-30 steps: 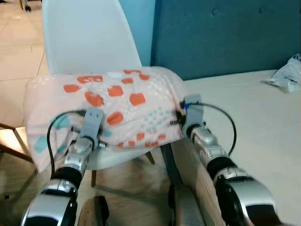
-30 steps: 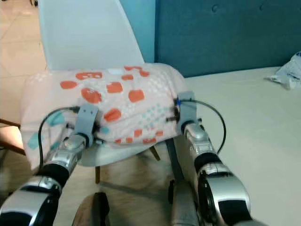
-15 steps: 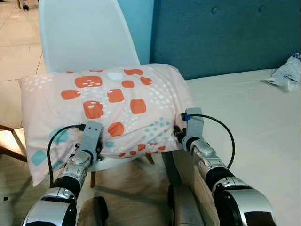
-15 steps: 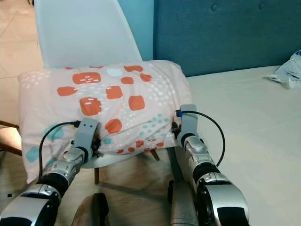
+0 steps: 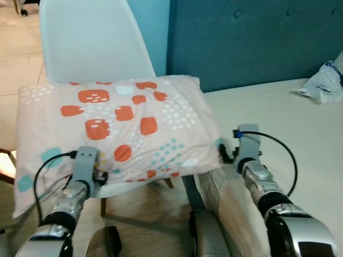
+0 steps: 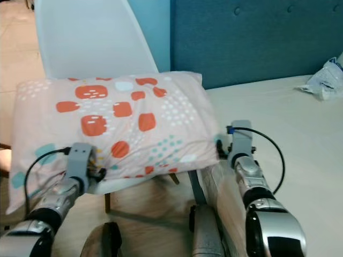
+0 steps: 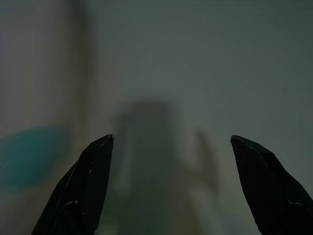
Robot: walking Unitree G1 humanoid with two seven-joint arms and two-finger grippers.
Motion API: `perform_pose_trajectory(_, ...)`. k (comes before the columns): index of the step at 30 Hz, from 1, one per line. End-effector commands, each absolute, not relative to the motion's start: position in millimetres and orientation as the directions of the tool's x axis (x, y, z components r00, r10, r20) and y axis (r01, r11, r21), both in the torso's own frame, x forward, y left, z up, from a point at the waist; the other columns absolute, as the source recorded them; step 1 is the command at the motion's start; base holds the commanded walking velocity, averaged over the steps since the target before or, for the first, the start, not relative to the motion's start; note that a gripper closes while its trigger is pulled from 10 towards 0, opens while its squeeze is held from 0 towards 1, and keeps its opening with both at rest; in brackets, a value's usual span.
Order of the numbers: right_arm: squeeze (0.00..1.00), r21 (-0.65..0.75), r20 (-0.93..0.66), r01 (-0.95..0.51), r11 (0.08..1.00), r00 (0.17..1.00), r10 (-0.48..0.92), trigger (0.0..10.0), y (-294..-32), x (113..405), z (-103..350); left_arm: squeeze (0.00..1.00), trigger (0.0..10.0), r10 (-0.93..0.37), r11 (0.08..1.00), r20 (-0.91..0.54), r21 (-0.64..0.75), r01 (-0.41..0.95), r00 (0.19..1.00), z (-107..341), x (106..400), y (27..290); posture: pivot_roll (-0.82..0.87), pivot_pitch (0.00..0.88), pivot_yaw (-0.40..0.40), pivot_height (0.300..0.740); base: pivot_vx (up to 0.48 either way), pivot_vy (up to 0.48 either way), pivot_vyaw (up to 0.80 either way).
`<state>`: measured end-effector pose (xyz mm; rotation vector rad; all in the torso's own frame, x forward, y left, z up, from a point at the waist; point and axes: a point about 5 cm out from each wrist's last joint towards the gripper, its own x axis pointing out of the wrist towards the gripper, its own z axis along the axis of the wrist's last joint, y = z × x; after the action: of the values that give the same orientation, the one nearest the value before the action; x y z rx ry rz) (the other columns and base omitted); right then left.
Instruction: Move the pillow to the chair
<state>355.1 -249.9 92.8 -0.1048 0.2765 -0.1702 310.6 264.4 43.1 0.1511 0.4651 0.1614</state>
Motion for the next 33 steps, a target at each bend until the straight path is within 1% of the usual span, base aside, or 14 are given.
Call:
perform_pose_trajectory(1, 1.00, -0.151, -0.270, 0.246, 0.958, 0.922, -0.279, 10.0, -266.3, 346.8, 87.7, 1.00, 10.0, 0.288, 0.953, -0.444, 0.215, -0.212, 0.848, 40.7, 295.1, 292.6, 0.01, 0.095, -0.032, 0.545, 0.000, 0.000, 0.00)
perform_pose_trajectory(5, 1.00, -0.180, -0.208, 0.351, 0.919, 0.899, -0.385, 10.0, -281.4, 345.4, 97.7, 1.00, 10.0, 0.332, 0.941, -0.402, 0.211, -0.266, 0.854, 45.6, 289.3, 303.0, 0.00, 0.092, -0.031, 0.545, 0.000, 0.000, 0.00)
perform_pose_trajectory(6, 0.52, -0.162, -0.153, 0.375, 0.913, 0.904, -0.399, 10.0, -283.3, 348.5, 107.4, 0.49, 10.0, 0.377, 0.923, -0.315, 0.206, -0.325, 0.871, 58.0, 286.7, 310.7, 0.00, 0.086, -0.030, 0.545, 0.000, 0.000, 0.00)
perform_pose_trajectory(7, 0.52, -0.162, -0.153, 0.375, 0.913, 0.904, -0.399, 10.0, -283.3, 348.5, 107.4, 0.49, 10.0, 0.377, 0.923, -0.315, 0.206, -0.325, 0.871, 58.0, 286.7, 310.7, 0.00, 0.086, -0.030, 0.545, 0.000, 0.000, 0.00)
perform_pose_trajectory(8, 0.00, -0.127, -0.125, 0.376, 0.918, 0.912, -0.391, 10.0, -281.5, 351.0, 112.6, 0.00, 10.0, 0.384, 0.922, -0.272, 0.171, -0.348, 0.882, 66.5, 285.8, 309.8, 0.00, 0.083, -0.032, 0.545, 0.000, 0.000, 0.00)
perform_pose_trajectory(12, 0.00, -0.046, -0.083, 0.315, 0.948, 0.944, -0.318, 10.0, -262.3, 357.9, 116.5, 0.00, 10.0, 0.147, 0.984, -0.308, 0.142, -0.107, 0.940, 64.0, 279.5, 268.8, 0.01, 0.075, -0.035, 0.545, 0.000, 0.000, 0.00)
perform_pose_trajectory(13, 0.00, -0.037, -0.078, 0.283, 0.958, 0.955, -0.285, 10.0, -252.8, 359.9, 115.6, 0.11, 10.0, 0.067, 0.987, -0.341, 0.162, -0.011, 0.938, 56.3, 275.7, 253.3, 0.01, 0.073, -0.037, 0.545, 0.000, 0.000, 0.00)
perform_pose_trajectory(14, 0.00, -0.037, -0.078, 0.283, 0.958, 0.955, -0.285, 10.0, -252.8, 359.9, 115.6, 0.11, 10.0, 0.067, 0.987, -0.341, 0.162, -0.011, 0.938, 56.3, 275.7, 253.3, 0.01, 0.073, -0.037, 0.545, 0.000, 0.000, 0.00)
perform_pose_trajectory(15, 0.00, -0.035, -0.074, 0.261, 0.965, 0.962, -0.263, 10.0, -245.0, 361.3, 114.6, 1.00, 10.0, 0.028, 0.986, -0.374, 0.162, 0.036, 0.927, 48.3, 272.6, 242.4, 0.01, 0.072, -0.038, 0.545, 0.000, 0.000, 0.00)
perform_pose_trajectory(19, 0.00, -0.017, -0.075, 0.239, 0.971, 0.968, -0.239, 10.0, -236.2, 362.8, 113.2, 1.00, 10.0, 0.003, 0.989, -0.409, 0.137, 0.058, 0.912, 39.3, 271.4, 231.9, 0.01, 0.071, -0.040, 0.545, 0.000, 0.000, 0.00)
perform_pose_trajectory(24, 0.00, 0.137, 0.016, -0.184, 0.973, 0.983, 0.184, 10.0, -153.7, 376.4, 127.3, 1.00, 10.0, -0.346, 0.936, -0.427, -0.092, 0.341, 0.835, 45.1, 295.1, 158.8, -0.01, 0.060, -0.042, 0.545, 0.000, 0.000, 0.00)
perform_pose_trajectory(29, 0.00, 0.171, 0.021, -0.363, 0.916, 0.931, 0.365, 10.0, -123.7, 374.3, 127.5, 1.00, 10.0, -0.262, 0.950, -0.428, 0.043, 0.309, 0.865, 54.3, 305.0, 169.4, -0.01, 0.058, -0.043, 0.545, 0.000, 0.000, 0.00)
perform_pose_trajectory(30, 0.00, 0.170, 0.023, -0.405, 0.899, 0.913, 0.407, 10.0, -115.4, 373.0, 127.1, 0.00, 10.0, -0.180, 0.964, -0.428, 0.103, 0.246, 0.886, 54.8, 308.6, 180.2, -0.01, 0.055, -0.045, 0.545, 0.000, 0.000, 0.00)
perform_pose_trajectory(33, 0.00, 0.142, 0.011, -0.448, 0.883, 0.893, 0.451, 10.0, -103.8, 370.7, 124.7, 0.00, 10.0, -0.060, 0.972, -0.411, 0.183, 0.147, 0.909, 56.5, 311.8, 197.5, -0.01, 0.055, -0.045, 0.545, 0.000, 0.000, 0.00)
